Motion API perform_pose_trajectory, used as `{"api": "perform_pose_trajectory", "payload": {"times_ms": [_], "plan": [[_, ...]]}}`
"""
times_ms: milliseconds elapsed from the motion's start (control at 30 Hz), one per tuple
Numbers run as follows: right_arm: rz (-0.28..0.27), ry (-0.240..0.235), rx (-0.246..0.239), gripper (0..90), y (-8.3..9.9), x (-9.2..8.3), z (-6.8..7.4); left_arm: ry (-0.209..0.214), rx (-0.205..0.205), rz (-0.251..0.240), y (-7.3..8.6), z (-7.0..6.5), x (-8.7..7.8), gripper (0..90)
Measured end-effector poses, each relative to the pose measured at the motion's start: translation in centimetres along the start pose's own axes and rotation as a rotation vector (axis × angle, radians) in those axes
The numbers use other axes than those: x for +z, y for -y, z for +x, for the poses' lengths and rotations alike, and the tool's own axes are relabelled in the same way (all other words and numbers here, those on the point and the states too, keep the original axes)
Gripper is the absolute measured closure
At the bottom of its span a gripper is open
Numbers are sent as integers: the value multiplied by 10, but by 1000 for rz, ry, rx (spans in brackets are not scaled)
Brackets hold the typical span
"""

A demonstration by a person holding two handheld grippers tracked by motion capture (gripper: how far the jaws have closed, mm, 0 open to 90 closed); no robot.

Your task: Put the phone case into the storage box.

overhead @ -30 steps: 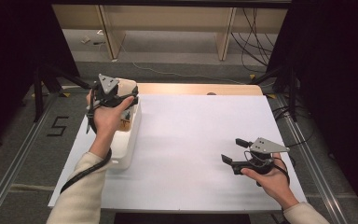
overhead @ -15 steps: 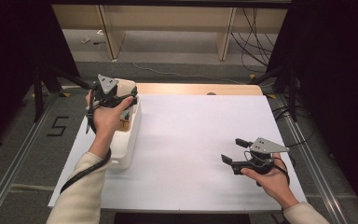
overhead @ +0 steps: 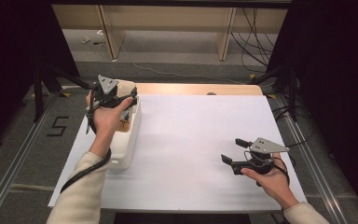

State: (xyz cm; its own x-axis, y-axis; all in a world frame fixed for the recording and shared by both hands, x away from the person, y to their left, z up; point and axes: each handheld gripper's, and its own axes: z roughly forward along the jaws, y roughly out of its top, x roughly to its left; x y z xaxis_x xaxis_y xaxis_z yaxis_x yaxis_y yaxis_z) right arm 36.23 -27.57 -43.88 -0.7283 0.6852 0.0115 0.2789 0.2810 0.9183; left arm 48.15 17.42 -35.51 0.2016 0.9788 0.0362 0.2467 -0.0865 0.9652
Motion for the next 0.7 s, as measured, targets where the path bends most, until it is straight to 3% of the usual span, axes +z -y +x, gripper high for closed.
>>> {"api": "perform_pose_trajectory", "payload": {"times_ms": [700], "plan": [[0,0,1,159,0,0,0,-6,-9,12,5,3,4,109]]}}
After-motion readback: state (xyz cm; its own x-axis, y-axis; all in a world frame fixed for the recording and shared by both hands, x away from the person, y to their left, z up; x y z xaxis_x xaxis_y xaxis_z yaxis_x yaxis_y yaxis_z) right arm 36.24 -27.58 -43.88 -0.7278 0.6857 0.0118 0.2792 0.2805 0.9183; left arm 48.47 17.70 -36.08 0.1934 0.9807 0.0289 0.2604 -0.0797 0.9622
